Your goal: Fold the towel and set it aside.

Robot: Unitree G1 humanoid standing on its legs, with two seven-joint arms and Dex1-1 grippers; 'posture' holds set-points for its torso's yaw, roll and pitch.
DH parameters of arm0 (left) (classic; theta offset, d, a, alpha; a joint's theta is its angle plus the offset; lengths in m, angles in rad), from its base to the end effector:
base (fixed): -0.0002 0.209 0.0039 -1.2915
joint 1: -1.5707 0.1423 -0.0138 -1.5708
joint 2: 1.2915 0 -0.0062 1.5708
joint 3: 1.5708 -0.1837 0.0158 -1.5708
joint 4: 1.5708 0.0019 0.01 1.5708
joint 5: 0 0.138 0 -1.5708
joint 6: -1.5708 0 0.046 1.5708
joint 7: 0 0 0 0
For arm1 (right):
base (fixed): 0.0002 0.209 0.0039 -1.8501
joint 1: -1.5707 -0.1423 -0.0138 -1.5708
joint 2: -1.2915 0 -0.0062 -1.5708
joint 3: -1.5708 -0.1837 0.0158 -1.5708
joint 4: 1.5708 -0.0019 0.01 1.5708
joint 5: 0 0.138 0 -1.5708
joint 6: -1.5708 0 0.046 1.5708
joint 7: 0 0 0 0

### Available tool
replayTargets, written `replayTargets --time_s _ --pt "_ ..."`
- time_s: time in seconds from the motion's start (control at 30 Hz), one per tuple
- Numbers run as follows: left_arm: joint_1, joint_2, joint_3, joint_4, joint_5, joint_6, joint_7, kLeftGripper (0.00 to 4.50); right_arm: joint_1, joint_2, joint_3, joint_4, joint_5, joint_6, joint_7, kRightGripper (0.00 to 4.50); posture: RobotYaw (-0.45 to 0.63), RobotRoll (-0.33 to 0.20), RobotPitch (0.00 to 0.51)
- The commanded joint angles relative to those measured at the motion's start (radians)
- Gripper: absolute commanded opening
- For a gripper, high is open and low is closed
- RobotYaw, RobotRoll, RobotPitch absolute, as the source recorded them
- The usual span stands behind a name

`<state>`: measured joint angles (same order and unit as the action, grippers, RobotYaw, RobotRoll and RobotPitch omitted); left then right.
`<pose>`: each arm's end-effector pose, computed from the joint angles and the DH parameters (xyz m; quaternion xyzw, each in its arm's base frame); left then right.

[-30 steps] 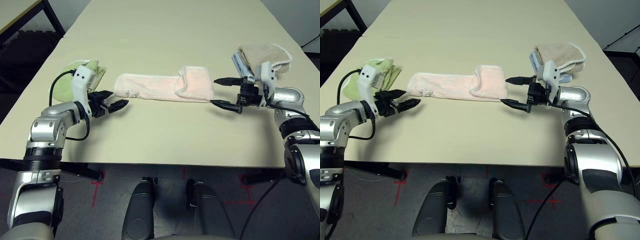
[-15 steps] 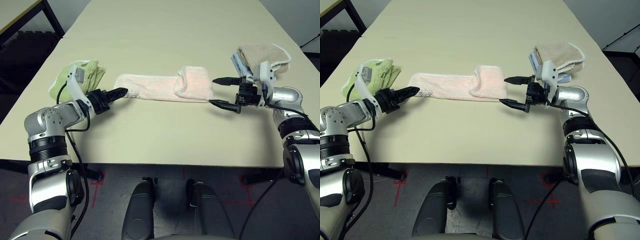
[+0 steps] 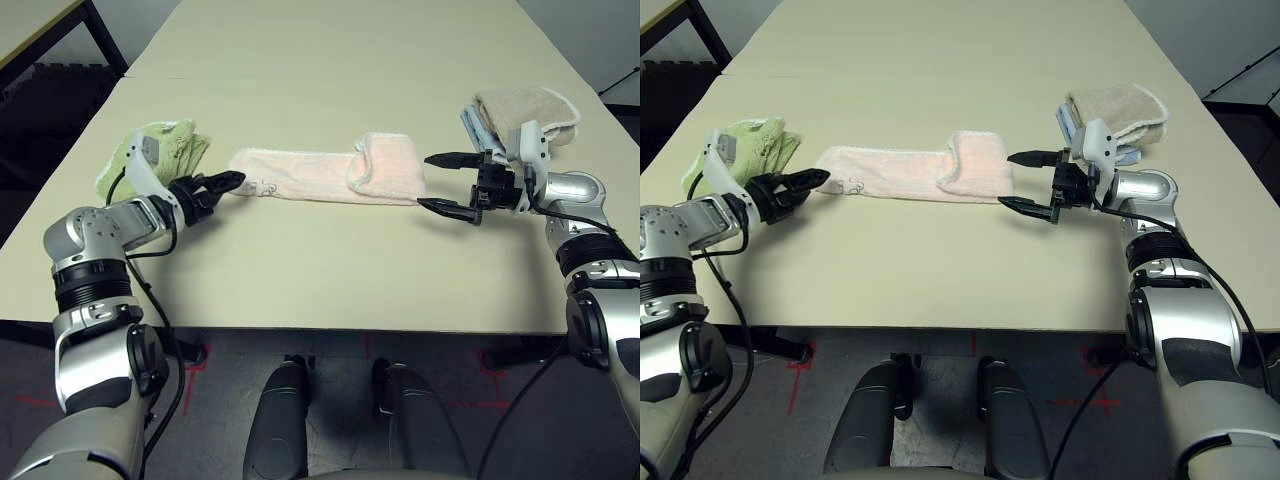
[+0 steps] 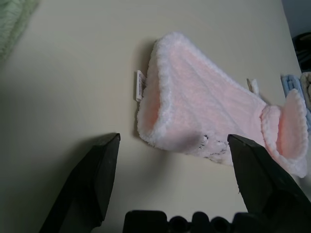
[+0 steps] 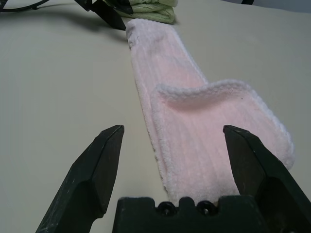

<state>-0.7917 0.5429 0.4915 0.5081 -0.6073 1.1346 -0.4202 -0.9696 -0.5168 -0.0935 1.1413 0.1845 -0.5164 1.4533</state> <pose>0.2989 0.2885 0.1737 -0.3108 0.2133 -0.1562 0.9130 0.3406 -0.2642 0.1708 -0.2099 -0.0878 0.5528 0.8017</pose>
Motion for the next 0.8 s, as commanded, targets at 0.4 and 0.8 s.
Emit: replayTargets --time_s 0.4,0.8 --pt "-0.046 -0.049 -0.031 0.076 -0.002 0.006 0.008 4.50 0.007 -0.009 -0.004 -0.008 -0.006 -0.013 -0.009 4.43 0.05 0.000 0.161" --pt "-0.050 -0.080 -0.020 0.081 -0.006 0.014 0.024 4.50 0.005 -0.009 0.000 -0.008 -0.010 -0.017 -0.013 4.43 0.05 0.000 0.161"
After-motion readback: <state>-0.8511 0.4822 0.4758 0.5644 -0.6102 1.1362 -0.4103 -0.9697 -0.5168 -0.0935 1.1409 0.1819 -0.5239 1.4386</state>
